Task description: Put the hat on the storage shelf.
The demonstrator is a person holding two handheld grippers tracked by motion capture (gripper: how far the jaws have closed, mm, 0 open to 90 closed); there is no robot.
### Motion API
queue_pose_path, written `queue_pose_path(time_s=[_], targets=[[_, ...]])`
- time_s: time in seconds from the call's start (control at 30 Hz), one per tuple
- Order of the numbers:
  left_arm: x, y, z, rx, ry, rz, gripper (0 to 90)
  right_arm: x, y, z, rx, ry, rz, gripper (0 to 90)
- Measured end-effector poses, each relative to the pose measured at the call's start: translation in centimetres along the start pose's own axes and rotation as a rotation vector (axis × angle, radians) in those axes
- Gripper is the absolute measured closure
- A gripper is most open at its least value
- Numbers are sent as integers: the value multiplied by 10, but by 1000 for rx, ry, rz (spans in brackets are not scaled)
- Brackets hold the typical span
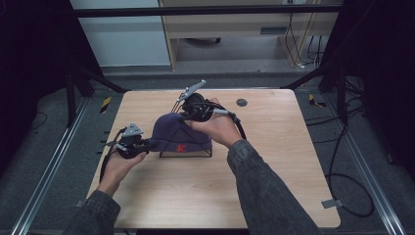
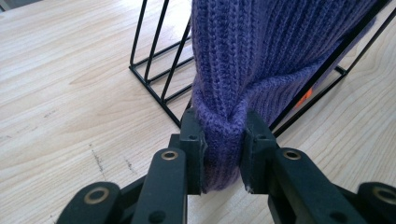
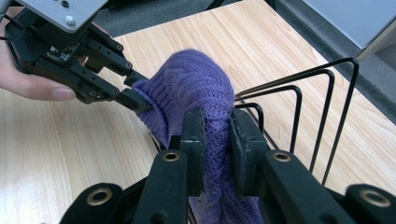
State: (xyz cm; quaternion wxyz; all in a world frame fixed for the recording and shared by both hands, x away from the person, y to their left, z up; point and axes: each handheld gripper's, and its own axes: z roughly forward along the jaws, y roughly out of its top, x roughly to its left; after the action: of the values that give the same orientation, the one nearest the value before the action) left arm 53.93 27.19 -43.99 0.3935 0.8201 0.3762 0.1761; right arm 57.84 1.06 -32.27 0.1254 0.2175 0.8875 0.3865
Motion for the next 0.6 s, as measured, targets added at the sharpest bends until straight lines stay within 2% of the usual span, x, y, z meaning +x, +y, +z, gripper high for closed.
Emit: queue_pose_path(time_s=[0.37,0.6], targets=[[2,-3,2,7,2,-11,722,2,1,4,8,-4,-5,759],[0,-5,3,17,7,3,711,4,1,6,15,-9,-6,735]])
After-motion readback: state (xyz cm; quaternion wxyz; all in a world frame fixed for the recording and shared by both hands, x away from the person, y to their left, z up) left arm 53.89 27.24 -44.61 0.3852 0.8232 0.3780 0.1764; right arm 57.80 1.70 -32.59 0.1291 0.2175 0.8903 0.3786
